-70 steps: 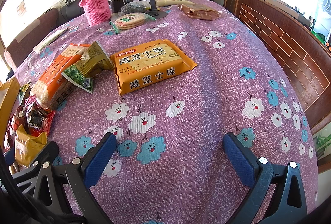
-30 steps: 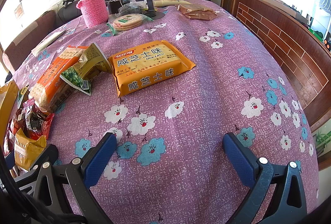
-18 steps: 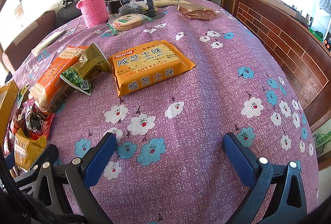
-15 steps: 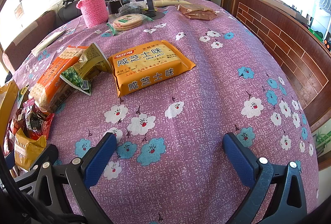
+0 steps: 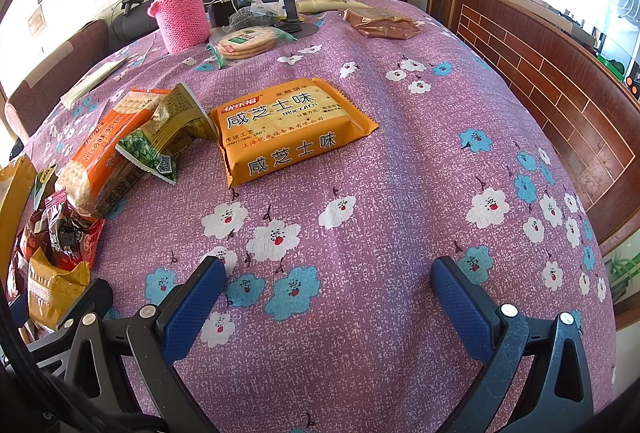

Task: Organize snacks

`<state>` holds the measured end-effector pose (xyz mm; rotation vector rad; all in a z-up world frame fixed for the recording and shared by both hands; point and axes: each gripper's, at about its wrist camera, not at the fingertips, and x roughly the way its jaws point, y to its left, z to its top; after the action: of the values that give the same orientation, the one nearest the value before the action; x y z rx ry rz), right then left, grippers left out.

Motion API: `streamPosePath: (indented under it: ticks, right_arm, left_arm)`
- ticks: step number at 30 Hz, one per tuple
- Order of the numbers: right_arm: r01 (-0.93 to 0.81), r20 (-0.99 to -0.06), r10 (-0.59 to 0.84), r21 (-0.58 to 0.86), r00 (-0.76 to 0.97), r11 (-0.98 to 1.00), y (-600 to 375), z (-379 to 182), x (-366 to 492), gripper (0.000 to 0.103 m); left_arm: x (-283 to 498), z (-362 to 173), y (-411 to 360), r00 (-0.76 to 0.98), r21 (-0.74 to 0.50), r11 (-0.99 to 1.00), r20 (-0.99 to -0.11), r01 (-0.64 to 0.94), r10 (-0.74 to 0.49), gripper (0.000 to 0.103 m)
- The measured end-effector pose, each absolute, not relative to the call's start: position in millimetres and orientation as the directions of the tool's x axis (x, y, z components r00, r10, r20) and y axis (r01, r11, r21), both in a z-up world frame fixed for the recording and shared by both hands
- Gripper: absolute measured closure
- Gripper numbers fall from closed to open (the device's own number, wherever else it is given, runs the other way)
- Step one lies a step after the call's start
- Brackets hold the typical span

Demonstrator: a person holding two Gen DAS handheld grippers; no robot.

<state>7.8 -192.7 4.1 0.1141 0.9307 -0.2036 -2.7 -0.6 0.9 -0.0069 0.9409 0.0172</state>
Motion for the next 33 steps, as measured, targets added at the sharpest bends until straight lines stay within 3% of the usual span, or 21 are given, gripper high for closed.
streamPosePath:
  ticks: [26, 33]
  right_arm:
    - [0.248, -0.805, -0.138, 0.012, 0.577, 0.969, -194, 3, 9, 0.0]
    - [0.248, -0.804, -0.139, 0.011, 0.578, 0.969, -194, 3, 9, 0.0]
  left_arm:
    - [1, 0, -1, 0.583, -0.002, 0.993, -0.81, -0.116, 0.066, 0.0]
    - [-19, 1, -9, 0.539, 0.0, 1.0, -0.842, 0.014, -0.008, 0.0]
